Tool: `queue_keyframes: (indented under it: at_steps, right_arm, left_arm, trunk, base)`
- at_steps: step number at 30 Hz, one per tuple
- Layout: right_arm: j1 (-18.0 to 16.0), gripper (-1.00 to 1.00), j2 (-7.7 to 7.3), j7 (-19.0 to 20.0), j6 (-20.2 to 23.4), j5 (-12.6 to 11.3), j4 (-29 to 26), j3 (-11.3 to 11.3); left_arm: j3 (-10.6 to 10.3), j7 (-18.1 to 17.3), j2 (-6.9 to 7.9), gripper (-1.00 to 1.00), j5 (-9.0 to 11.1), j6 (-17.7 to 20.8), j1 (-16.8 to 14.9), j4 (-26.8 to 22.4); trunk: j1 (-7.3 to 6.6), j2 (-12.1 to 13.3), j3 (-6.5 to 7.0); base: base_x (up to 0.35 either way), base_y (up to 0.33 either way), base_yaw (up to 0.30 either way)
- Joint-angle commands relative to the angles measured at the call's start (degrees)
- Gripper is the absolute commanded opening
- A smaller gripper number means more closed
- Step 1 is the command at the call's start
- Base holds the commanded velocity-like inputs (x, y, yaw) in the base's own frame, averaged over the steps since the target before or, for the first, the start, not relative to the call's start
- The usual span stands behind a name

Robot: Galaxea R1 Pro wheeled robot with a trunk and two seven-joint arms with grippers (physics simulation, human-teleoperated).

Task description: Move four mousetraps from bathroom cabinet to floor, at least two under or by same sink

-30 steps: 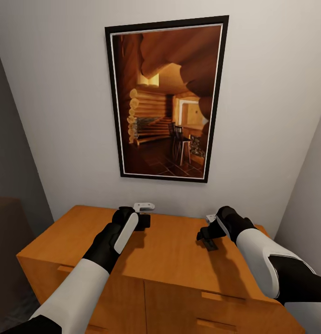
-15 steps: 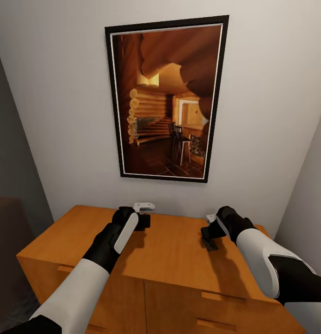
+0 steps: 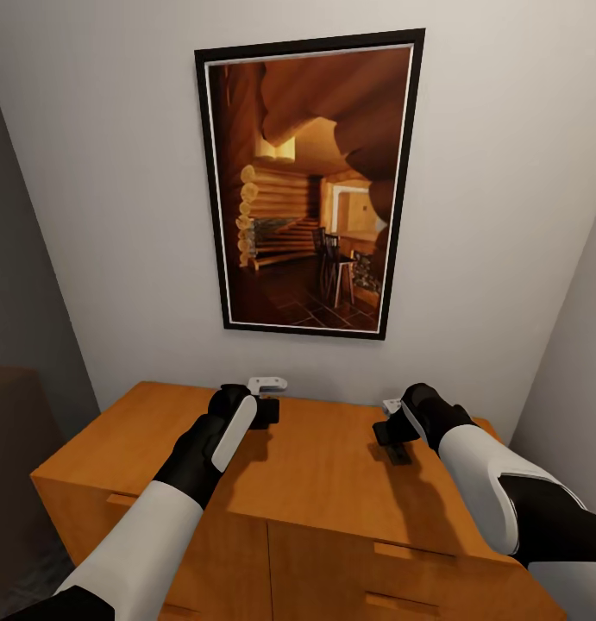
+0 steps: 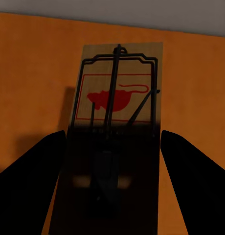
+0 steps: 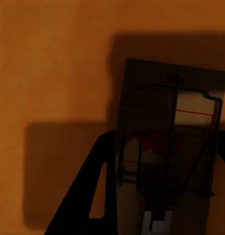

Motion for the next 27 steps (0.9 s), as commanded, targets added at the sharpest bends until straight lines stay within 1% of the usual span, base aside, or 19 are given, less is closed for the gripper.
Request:
queue_keyframes:
  at_steps: [1, 20, 27]
  right_arm:
    - [0.0, -1.00, 0.02, 0.2, 0.3, 0.1, 0.5, -0.5]
    - [0.0, -1.00, 0.02, 0.2, 0.3, 0.1, 0.5, -0.4]
    - [0.0, -1.00, 0.02, 0.2, 0.3, 0.1, 0.5, -0.4]
  left_arm:
    - [0.0, 0.6, 0.00, -1.00, 0.6, 0.1, -0.1, 0.0]
    - [-0.1, 0.5, 0.00, -1.00, 0.7, 0.1, -0.1, 0.0]
    - [-0.1, 0.5, 0.00, -1.00, 0.7, 0.1, -0.1, 0.0]
  trunk:
    - [0.01, 0.0, -0.10]
    - [0.01, 0.0, -0.10]
    - [-1.52, 2.8, 1.16]
  base:
    - [0.000, 0.000, 0.000]
    - [0.000, 0.000, 0.000]
    - [0.000, 0.000, 0.000]
